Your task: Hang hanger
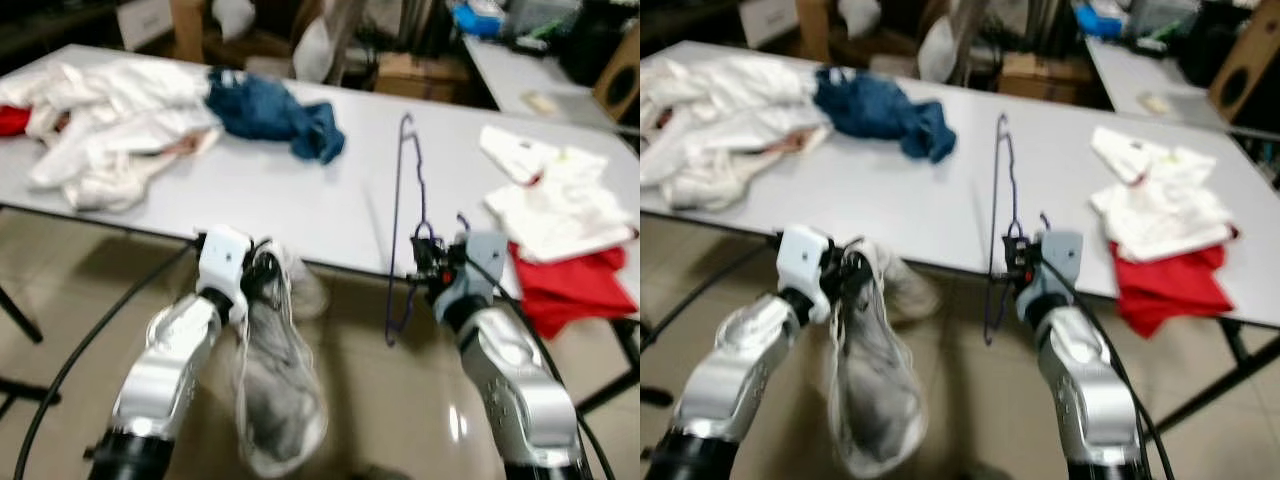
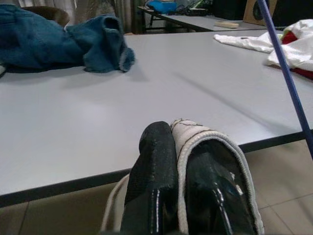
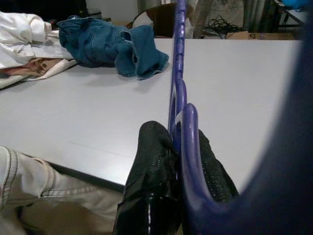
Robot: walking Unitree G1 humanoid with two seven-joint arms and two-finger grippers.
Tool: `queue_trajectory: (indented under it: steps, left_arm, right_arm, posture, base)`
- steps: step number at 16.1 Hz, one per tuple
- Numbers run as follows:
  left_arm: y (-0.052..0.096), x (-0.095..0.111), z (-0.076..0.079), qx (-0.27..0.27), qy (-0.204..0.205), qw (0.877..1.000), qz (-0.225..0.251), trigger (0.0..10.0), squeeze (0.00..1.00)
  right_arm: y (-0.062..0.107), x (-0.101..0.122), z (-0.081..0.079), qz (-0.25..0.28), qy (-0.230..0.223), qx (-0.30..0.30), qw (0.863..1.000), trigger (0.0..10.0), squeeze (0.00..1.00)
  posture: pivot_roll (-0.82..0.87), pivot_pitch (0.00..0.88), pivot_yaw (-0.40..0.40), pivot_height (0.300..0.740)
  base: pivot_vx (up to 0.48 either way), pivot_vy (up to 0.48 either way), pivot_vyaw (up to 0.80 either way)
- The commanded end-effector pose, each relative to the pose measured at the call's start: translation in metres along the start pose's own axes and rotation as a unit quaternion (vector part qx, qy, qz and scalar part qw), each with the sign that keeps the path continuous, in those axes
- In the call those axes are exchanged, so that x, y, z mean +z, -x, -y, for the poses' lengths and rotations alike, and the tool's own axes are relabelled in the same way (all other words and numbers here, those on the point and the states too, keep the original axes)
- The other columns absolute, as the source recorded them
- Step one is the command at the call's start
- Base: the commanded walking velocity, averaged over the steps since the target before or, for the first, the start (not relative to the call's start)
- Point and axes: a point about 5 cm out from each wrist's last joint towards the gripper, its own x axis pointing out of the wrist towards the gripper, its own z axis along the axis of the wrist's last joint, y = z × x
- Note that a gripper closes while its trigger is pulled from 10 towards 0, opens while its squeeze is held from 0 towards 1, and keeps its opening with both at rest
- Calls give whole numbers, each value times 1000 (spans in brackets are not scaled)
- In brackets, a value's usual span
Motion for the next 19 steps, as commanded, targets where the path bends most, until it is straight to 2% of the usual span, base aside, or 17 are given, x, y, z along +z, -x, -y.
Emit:
queue_trajectory:
  steps: [1,6,8,9,12,15,19]
  left_arm:
    - [-6,16,3,-11,-9,999,38,10000,0]
    - [-12,18,7,-27,-11,999,38,10000,0]
    - [-14,19,4,-22,8,999,42,10000,0]
    - [-14,20,4,-23,1,999,45,10000,0]
    - [-18,30,3,-26,16,997,75,10000,0]
    - [-21,38,-1,-15,28,996,85,10000,0]
    - [-28,54,-9,-9,14,995,94,10000,0]
  right_arm:
    - [1,6,4,8,6,-8,1000,10000,0]
    - [7,6,7,9,10,-26,1000,10000,0]
    - [7,8,8,6,27,-21,999,10000,0]
    - [7,10,9,6,30,-17,999,10000,0]
    - [7,17,10,8,48,3,999,10000,0]
    - [4,27,9,14,62,35,997,10000,0]
    - [-2,38,7,23,67,48,996,10000,0]
  posture:
    - [-137,0,-9,740]
    - [-159,0,16,740]
    - [-172,0,19,740]
    - [-174,0,20,740]
    - [-174,0,16,740]
    - [-160,0,8,740]
    - [-155,0,-14,740]
  base:
    - [0,-341,0]
    - [0,-330,0]
    - [0,0,0]
    - [0,0,0]
    - [0,0,0]
    - [289,0,0]
    - [326,0,0]
